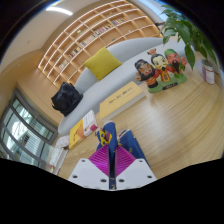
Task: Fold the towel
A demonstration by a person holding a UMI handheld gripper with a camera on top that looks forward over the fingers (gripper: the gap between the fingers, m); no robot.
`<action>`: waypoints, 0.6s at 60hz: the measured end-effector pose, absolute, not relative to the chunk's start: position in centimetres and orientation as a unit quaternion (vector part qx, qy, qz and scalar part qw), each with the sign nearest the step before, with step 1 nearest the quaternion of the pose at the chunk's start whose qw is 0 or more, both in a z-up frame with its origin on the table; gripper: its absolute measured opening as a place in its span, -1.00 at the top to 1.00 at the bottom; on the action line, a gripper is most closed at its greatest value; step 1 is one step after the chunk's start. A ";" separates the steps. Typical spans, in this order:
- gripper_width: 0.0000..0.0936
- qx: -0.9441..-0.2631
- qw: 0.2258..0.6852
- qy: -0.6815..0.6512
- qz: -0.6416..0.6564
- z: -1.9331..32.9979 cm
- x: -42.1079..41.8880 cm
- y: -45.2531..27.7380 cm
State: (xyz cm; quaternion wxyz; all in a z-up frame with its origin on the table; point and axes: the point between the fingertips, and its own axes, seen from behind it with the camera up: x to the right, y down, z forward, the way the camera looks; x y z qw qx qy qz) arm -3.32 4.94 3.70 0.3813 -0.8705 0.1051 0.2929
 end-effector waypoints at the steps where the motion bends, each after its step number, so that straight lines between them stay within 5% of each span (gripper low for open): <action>1: 0.86 -0.873 0.385 0.102 0.281 3.4 -3.0 5.0; 6: 0.55 -0.888 0.401 0.075 0.212 2.2 -0.4 5.5; 13: -0.46 -0.889 0.445 0.024 0.107 2.6 3.8 6.4; 17: -0.80 -0.882 0.468 0.009 0.059 3.9 5.8 6.6; 36: -0.82 -0.843 0.533 -0.011 -0.066 13.3 10.4 0.7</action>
